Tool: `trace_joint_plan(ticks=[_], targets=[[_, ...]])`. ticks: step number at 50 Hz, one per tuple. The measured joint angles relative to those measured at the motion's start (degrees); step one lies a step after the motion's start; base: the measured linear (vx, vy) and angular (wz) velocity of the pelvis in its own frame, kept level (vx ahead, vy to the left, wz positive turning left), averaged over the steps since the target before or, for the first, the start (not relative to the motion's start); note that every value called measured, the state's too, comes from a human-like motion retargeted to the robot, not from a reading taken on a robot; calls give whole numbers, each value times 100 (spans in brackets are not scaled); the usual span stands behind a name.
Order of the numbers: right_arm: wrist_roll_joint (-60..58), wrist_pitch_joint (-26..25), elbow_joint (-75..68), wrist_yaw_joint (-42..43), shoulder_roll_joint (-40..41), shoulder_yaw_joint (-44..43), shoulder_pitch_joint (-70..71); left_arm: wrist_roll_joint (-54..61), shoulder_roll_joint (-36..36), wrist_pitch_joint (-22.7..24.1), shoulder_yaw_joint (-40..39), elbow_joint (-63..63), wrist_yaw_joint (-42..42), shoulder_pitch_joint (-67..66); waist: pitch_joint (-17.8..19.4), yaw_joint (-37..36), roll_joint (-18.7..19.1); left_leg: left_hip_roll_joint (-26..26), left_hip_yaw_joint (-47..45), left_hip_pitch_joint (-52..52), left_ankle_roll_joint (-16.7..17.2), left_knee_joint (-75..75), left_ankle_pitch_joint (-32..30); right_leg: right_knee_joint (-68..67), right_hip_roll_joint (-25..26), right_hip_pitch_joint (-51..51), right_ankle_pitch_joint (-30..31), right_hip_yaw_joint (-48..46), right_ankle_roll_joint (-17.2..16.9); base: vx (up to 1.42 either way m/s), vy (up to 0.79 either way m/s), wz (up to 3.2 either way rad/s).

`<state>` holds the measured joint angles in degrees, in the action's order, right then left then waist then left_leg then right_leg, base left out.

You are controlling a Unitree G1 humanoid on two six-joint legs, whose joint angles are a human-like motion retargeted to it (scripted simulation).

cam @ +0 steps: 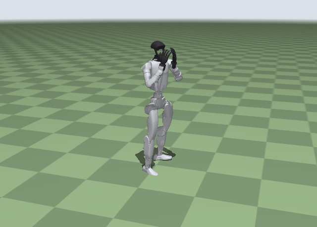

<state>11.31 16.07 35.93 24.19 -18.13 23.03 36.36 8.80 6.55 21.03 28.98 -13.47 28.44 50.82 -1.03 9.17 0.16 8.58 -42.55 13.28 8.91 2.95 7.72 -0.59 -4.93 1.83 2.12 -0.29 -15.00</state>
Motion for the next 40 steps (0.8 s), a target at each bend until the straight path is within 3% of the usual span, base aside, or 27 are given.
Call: trace_joint_plan(ticks=[6,13,17,22,26,34,37,40], targets=[[301,342,-510,748,-42,-696,480,-217,350,80,787,-766,-743,-627,-72,-98,-36,119,19,-54,21,-47,-24,57,105,-5,31,-53,0,2,-7,3],[-334,138,66,-31,322,6,-177,-404,59,-85,-90,-138,-49,450,-197,73,-37,134,161,-66,33,-50,-50,7,69,-60,-84,-182,0,4,-2,19],[-349,76,158,-341,368,201,-86,-433,-16,-67,-381,-318,48,273,-245,95,39,140,158,-11,0,-11,-54,-37,84,-76,-135,-171,0,1,0,1],[-148,246,-129,304,150,-407,551,-686,517,87,280,-1037,-341,-614,-261,-69,-13,196,231,-34,-19,-50,-49,-35,110,-110,-147,-249,0,1,-1,11],[109,416,-183,547,237,-720,574,-874,802,116,610,-1134,-561,-567,-282,-171,-189,174,542,-181,-28,-181,-6,-57,-37,-188,-219,-520,0,3,5,66],[5,188,91,-451,600,329,-115,-969,511,-154,-485,-737,154,109,-303,-460,-473,-133,1542,-467,-122,-327,80,-204,-591,-543,-506,-1418,19,3,12,111],[-96,18,-55,-749,588,577,84,-848,236,-219,-822,-863,159,-253,-278,-808,-513,-177,1847,-552,-136,-334,85,-203,-661,-664,-542,-1718,54,2,7,91],[83,-5,-368,-468,683,391,649,-824,350,-187,-769,-1487,-105,-1146,-227,-1225,-570,-241,2155,-640,-166,-354,82,-194,-741,-791,-571,-2009,117,3,8,92]])
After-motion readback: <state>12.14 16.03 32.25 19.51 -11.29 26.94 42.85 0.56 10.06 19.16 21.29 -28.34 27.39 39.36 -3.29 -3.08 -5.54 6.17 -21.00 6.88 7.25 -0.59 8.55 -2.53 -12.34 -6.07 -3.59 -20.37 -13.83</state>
